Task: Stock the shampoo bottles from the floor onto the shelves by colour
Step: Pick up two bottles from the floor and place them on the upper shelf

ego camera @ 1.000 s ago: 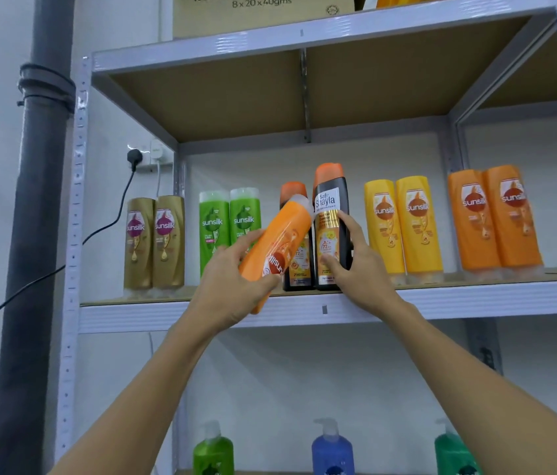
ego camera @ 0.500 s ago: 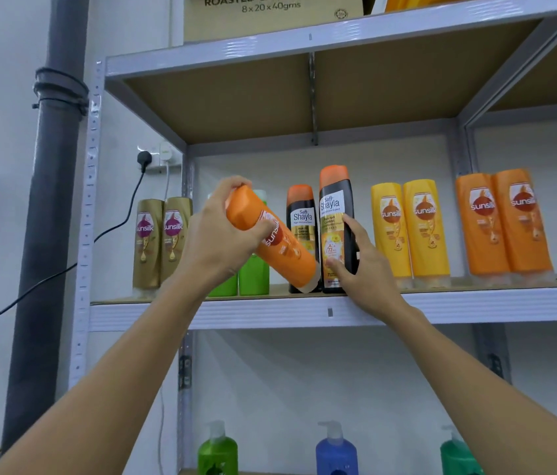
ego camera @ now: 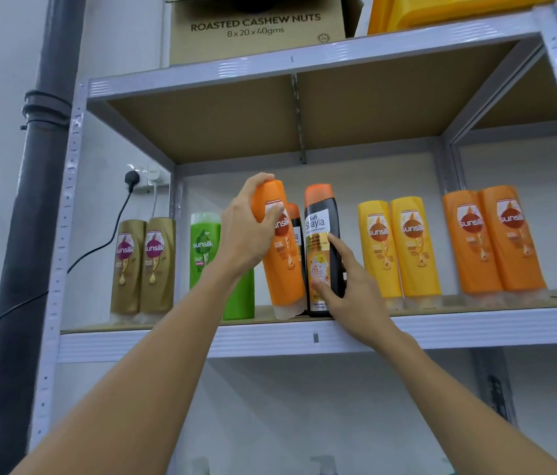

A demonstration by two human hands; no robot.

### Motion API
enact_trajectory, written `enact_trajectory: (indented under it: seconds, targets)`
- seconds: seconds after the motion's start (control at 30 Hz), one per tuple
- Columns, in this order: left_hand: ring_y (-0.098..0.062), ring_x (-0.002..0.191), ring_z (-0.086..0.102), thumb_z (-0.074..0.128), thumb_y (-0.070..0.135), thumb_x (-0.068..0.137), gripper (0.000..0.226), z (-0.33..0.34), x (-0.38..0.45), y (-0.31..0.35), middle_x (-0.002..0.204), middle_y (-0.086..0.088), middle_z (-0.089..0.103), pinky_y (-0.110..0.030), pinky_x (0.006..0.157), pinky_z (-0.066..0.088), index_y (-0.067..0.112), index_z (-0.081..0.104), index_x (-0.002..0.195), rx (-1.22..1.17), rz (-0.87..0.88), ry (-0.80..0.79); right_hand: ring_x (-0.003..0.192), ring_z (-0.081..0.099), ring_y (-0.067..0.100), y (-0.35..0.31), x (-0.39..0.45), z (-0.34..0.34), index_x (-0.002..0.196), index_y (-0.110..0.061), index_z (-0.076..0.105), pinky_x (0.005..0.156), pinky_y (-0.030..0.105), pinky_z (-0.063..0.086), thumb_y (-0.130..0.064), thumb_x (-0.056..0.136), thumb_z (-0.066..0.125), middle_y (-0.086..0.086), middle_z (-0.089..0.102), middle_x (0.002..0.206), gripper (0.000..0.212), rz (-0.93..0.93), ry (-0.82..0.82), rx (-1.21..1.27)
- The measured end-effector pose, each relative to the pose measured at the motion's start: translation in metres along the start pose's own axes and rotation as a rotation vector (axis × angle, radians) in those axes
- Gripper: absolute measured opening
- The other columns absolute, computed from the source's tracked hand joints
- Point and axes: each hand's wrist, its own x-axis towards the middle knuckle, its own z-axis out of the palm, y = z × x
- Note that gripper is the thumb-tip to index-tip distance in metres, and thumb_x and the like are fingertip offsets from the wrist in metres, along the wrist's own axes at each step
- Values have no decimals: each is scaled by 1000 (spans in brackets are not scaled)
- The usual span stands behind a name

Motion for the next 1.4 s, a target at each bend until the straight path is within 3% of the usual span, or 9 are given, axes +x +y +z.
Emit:
enact_trajectory:
  seconds: [0.3, 0.43, 0.53, 0.63, 0.7, 0.77, 1.0, 1.23, 1.4]
  targets:
    - [-25, 119, 60, 60, 33, 99, 81, 26, -11, -23, 146, -6, 47, -53, 95, 56, 46, 5, 156, 8, -33, -168, 114, 59, 16, 3, 1, -1, 153, -52, 17, 93, 42, 58, -33, 95, 68, -2, 55, 133, 79, 1, -42, 23]
    - [-23, 110, 63, 61, 35, 97, 84, 35, -30, -38, 131, -5, 57, -51, 93, 56, 48, 4, 157, 5, -46, -218, 104, 65, 9, 0, 2, -10, 154, -45, 18, 88, 30, 59, -26, 93, 71, -9, 58, 127, 84, 12, -109, 34]
    - [-20, 104, 62, 59, 44, 94, 79, 41, -43, -50, 124, -5, 56, -48, 90, 57, 49, 10, 156, 1, -69, -202, 93, 63, -1, 2, 4, -21, 155, -48, 14, 77, 11, 53, -28, 91, 74, -9, 61, 124, 90, 43, -195, -4]
    - [-14, 97, 67, 63, 35, 98, 81, 43, -60, -58, 128, -3, 56, -33, 82, 61, 47, 10, 157, -123, -129, -233, 92, 59, -6, 2, 4, -25, 155, -49, 11, 68, 3, 48, -26, 91, 74, -12, 54, 126, 94, 68, -245, 7]
    - [-10, 95, 68, 66, 30, 97, 87, 43, -70, -63, 127, -2, 58, -18, 75, 57, 46, 6, 158, -137, -135, -269, 97, 60, 0, 2, 5, -25, 155, -49, 8, 69, 5, 49, -25, 91, 75, -11, 51, 134, 95, 73, -259, 3]
    - [-12, 97, 68, 69, 31, 94, 92, 42, -74, -66, 126, -1, 58, -16, 76, 54, 45, 4, 158, -115, -127, -273, 103, 59, 7, 3, 6, -24, 155, -50, 5, 72, 8, 48, -24, 90, 76, -6, 49, 141, 100, 92, -277, -18]
    - [-19, 102, 66, 71, 32, 93, 96, 36, -75, -68, 128, -4, 58, -35, 88, 57, 45, 1, 158, -57, -126, -291, 103, 57, 11, 6, 5, -26, 156, -47, 3, 76, 15, 47, -23, 87, 79, -1, 53, 139, 106, 143, -279, -83]
    - [-21, 104, 61, 73, 30, 91, 106, 33, -78, -65, 140, -6, 52, -34, 94, 52, 42, -9, 158, 20, -103, -374, 105, 62, 14, 7, 3, -25, 155, -50, 3, 82, 23, 52, -26, 86, 80, -2, 53, 141, 106, 139, -271, -91]
    - [-22, 102, 65, 74, 33, 90, 109, 30, -80, -63, 137, -7, 56, -36, 94, 53, 46, -13, 155, 29, -121, -400, 109, 65, 19, 3, 1, -26, 154, -52, -1, 93, 36, 57, -27, 87, 78, -1, 53, 144, 106, 150, -287, -113]
